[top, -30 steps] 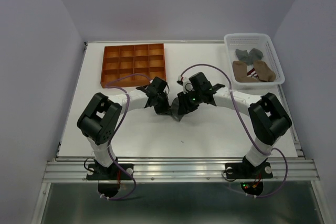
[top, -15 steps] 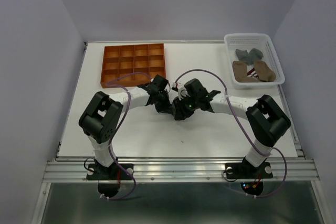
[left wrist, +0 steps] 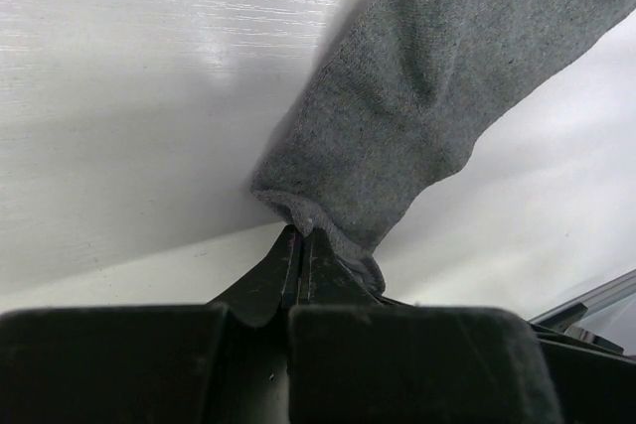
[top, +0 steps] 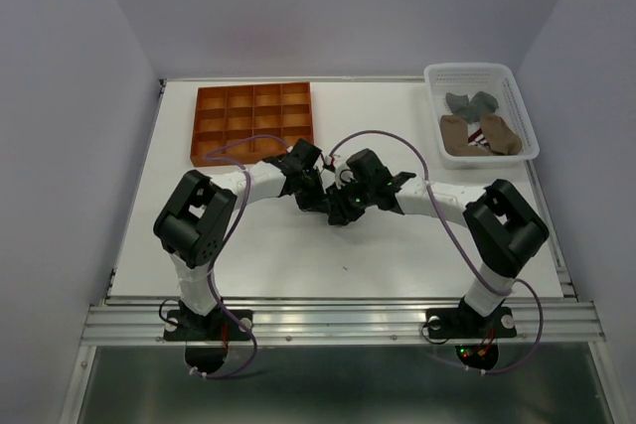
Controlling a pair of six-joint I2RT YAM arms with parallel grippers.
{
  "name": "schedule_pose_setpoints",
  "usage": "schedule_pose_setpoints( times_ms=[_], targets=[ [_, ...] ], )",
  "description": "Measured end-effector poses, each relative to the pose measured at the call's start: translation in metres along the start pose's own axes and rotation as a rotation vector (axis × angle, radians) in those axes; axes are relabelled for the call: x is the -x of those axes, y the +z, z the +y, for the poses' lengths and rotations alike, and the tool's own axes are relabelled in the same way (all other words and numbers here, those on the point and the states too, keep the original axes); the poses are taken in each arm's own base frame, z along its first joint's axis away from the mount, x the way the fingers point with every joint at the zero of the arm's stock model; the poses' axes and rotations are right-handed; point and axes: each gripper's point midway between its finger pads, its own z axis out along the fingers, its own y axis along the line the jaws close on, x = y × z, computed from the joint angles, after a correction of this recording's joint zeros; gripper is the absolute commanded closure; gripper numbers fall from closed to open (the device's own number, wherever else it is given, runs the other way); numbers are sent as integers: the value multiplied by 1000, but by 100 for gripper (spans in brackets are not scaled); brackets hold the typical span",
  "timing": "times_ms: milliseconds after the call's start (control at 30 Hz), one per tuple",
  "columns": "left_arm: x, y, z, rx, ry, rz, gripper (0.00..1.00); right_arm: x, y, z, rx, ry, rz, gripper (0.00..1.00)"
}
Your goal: Roll the socks
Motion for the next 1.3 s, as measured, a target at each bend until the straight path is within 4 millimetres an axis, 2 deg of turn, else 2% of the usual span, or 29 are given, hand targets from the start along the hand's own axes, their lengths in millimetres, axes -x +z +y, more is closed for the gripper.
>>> schedule_pose_setpoints(
  times_ms=[267, 433, 533, 567, 633, 667, 933, 1067, 1300],
  targets=[
    [0, 1, 1, 2, -2, 4, 100, -12, 10, -13, -44, 17, 35, 66],
    [1, 1, 2, 0, -11, 6, 100, -9, 11, -22, -98, 28, 23, 65],
    [1, 1, 1, -5, -10, 7, 85, -8, 11, -27, -127, 32, 17, 64],
    [1, 1, 0, -6, -10, 9, 73, -8, 11, -29, -138, 34, 15, 64],
    [0, 1, 0, -6, -8, 9, 63, -8, 11, -31, -152, 33, 12, 62],
    [0, 1, 0, -8, -11, 10, 54, -7, 10, -32, -157, 33, 12, 62],
    [4, 0, 4, -6, -19, 13, 36, -4, 10, -39, -186, 19, -1, 60],
    [16, -5, 10, -26, -53, -10, 29, -3, 12, -41, -201, -4, -8, 60],
    [41, -32, 33, -34, -123, -93, 27, -1, 16, -42, -313, -118, -17, 66]
  ],
)
